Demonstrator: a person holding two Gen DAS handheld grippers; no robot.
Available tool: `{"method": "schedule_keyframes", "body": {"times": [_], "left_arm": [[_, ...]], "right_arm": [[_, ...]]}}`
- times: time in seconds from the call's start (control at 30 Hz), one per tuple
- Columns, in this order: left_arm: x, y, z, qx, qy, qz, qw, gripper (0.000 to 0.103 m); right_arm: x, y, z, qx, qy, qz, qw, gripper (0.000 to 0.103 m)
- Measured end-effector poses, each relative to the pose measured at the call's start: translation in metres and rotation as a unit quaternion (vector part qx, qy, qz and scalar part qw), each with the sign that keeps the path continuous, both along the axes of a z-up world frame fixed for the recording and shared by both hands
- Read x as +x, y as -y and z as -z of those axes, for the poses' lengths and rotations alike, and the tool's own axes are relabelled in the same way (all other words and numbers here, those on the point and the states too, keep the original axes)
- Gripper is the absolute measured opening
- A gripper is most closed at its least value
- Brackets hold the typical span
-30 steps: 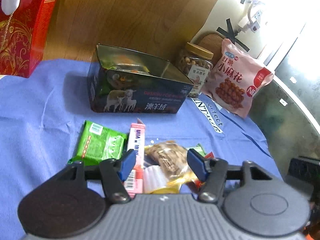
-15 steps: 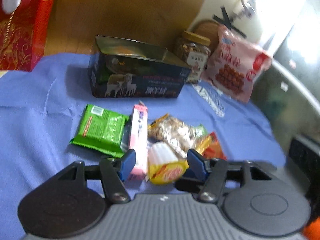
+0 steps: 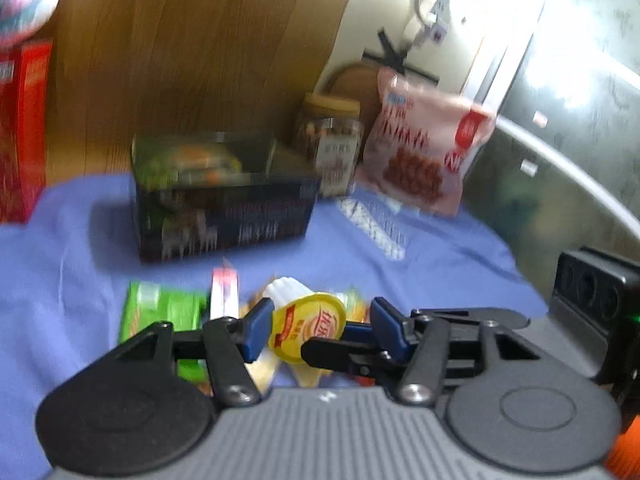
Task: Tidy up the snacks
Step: 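Place the yellow cup into the tin box and open the left gripper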
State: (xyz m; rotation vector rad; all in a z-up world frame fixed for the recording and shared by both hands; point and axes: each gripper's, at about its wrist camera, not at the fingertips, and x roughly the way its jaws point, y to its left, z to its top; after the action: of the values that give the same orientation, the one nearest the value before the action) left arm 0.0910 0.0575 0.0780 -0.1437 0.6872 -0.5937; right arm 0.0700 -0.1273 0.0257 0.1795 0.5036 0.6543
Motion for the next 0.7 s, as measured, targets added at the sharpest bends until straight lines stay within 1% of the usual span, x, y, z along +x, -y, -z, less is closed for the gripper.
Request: {"method": "schedule_keyframes", "body": {"times": [0.1, 0.13, 0.2, 0.27, 0.3, 0.37, 0.4, 0.47, 0.5, 0.53, 0.6, 0.7], "left_arm": [[0.018, 0.004, -0.024, 0.006, 0.038, -0.012, 0.9992, 0.053], [0.028, 0.004, -0.031, 0.007, 0.050, -0.018, 0.9986, 0.055], [0.047, 0.002, -0.040, 0.005, 0.063, -0.030, 0.9976, 0.057], [0.074, -0.001, -0.045, 0.005, 0.070, -0.047, 0.9964, 0.058], [0.086, -0.004, -0.045, 0.006, 0.068, -0.056, 0.9961, 0.058], [0.114, -0.008, -0.038, 0.007, 0.047, -0.074, 0.9961, 0.059], [0.127, -0.010, -0.031, 0.010, 0.032, -0.084, 0.9959, 0.060], [0.140, -0.013, -0.020, 0.021, 0.014, -0.106, 0.9940, 0.060], [0.141, -0.017, -0.017, 0.021, 0.012, -0.111, 0.9936, 0.060], [0.136, -0.024, -0.015, 0.010, 0.015, -0.109, 0.9939, 0.060], [0.121, -0.037, -0.014, -0.005, 0.027, -0.106, 0.9940, 0.060], [0.104, -0.056, -0.005, -0.024, 0.015, -0.107, 0.9938, 0.062]], "right_arm": [[0.022, 0.000, -0.022, 0.013, 0.021, 0.012, 1.000, 0.021], [0.030, -0.001, -0.028, 0.015, 0.031, 0.015, 0.999, 0.021], [0.051, -0.003, -0.038, 0.020, 0.043, 0.020, 0.999, 0.021], [0.076, -0.008, -0.045, 0.022, 0.046, 0.024, 0.998, 0.021], [0.091, -0.012, -0.048, 0.020, 0.046, 0.026, 0.998, 0.021], [0.117, -0.018, -0.046, 0.018, 0.033, 0.024, 0.999, 0.026], [0.131, -0.021, -0.043, 0.016, 0.023, 0.026, 0.999, 0.027], [0.144, -0.024, -0.037, 0.002, 0.011, 0.038, 0.999, 0.027], [0.145, -0.023, -0.034, -0.004, 0.007, 0.042, 0.999, 0.027], [0.142, -0.018, -0.032, 0.001, 0.004, 0.045, 0.999, 0.027], [0.131, -0.001, -0.027, 0.033, -0.008, 0.033, 0.999, 0.027], [0.111, 0.017, -0.012, 0.077, -0.058, 0.015, 0.995, 0.027]]}}
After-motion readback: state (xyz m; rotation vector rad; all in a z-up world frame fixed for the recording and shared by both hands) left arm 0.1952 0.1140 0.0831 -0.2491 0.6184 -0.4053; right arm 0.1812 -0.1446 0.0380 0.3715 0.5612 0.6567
